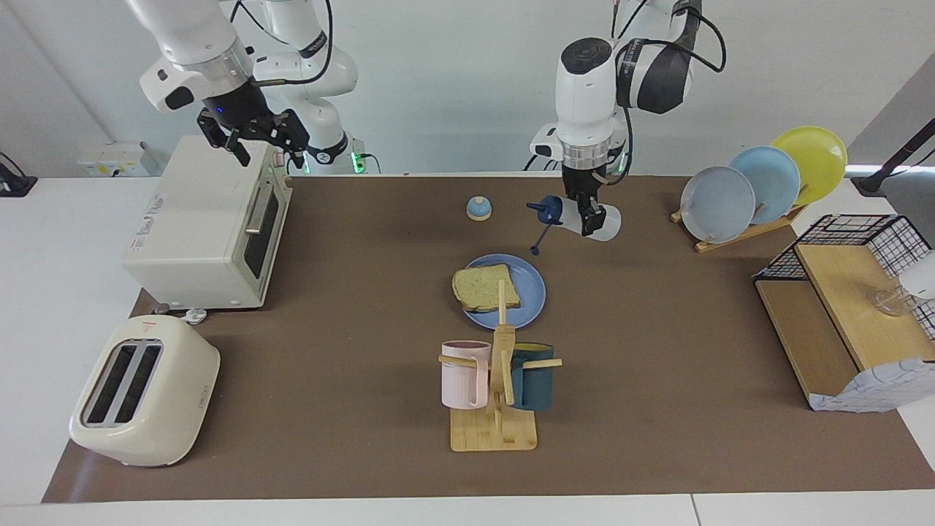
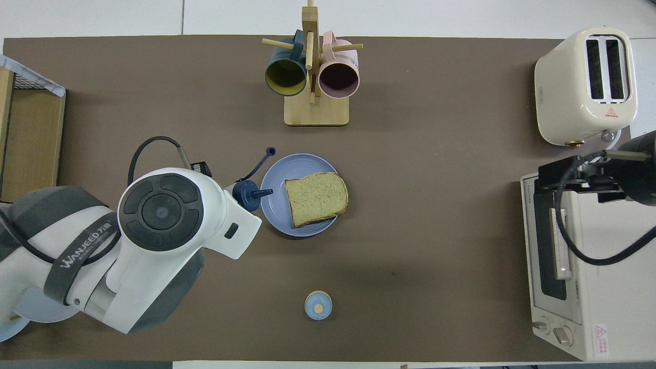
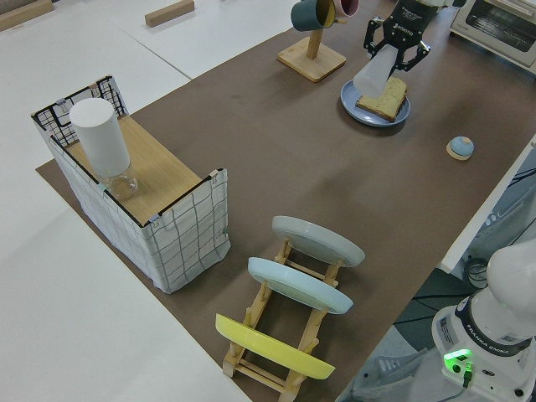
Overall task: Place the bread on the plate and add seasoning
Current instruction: 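Withdraw the right gripper while the left gripper tilts the bottle over the plate, then invert the bottle over the toast with the left gripper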
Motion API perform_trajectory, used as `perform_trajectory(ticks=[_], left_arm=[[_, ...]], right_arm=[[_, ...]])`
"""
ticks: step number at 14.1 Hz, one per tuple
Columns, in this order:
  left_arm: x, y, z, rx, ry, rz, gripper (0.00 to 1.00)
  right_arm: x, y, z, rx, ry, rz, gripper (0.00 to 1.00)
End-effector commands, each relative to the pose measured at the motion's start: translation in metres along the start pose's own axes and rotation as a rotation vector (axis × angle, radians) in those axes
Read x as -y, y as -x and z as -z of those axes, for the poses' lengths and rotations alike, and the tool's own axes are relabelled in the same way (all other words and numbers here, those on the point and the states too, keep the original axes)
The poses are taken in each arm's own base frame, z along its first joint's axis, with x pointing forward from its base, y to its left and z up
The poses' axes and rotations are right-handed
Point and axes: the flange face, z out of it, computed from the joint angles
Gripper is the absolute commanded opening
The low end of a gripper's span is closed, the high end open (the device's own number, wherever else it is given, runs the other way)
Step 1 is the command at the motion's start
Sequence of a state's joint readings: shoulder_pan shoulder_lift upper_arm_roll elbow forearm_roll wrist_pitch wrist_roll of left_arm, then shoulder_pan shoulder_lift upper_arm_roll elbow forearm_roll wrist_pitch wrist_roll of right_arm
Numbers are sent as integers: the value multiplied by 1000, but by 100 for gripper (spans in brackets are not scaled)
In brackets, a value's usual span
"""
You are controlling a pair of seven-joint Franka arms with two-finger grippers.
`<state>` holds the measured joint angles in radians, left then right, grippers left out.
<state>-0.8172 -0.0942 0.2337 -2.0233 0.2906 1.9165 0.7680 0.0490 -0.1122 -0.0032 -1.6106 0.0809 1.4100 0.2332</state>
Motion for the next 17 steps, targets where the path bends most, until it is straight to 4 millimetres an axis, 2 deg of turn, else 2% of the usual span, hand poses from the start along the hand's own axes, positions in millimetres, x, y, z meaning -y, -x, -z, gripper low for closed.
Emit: perform_trajectory(ticks=[1, 4, 6, 7, 8, 10, 13, 15, 16, 17], left_arm=[[-5, -17, 1, 71, -80, -19, 0], [-17, -26, 1, 171, -128, -67, 0], [-25, -42, -7, 203, -143, -80, 0], [-23, -51, -11, 219, -157, -73, 0], [-24, -61, -16, 248, -165, -85, 0], [-28, -82, -22, 315, -189, -120, 0], [-32, -114, -46, 398, -206, -100, 0], [-31, -125, -68, 443, -209, -37, 0], [-33, -133, -82, 488, -236, -64, 0], [-35, -140, -86, 508, -261, -84, 0]], right_arm=[[-30, -1, -4, 17, 14, -21, 100], [-27, -16, -20, 42, 71, -4, 100], [-26, -25, -22, 51, 73, 4, 100], [-23, -32, -32, 71, 83, 8, 100], [-29, -37, -22, 58, 73, -5, 100], [-36, -36, -22, 75, 62, -10, 100], [-40, -36, -21, 69, 58, 38, 100], [-41, -36, -20, 66, 60, 36, 100], [-43, -36, -17, 60, 57, 33, 100], [-44, -36, -18, 61, 57, 32, 100]])
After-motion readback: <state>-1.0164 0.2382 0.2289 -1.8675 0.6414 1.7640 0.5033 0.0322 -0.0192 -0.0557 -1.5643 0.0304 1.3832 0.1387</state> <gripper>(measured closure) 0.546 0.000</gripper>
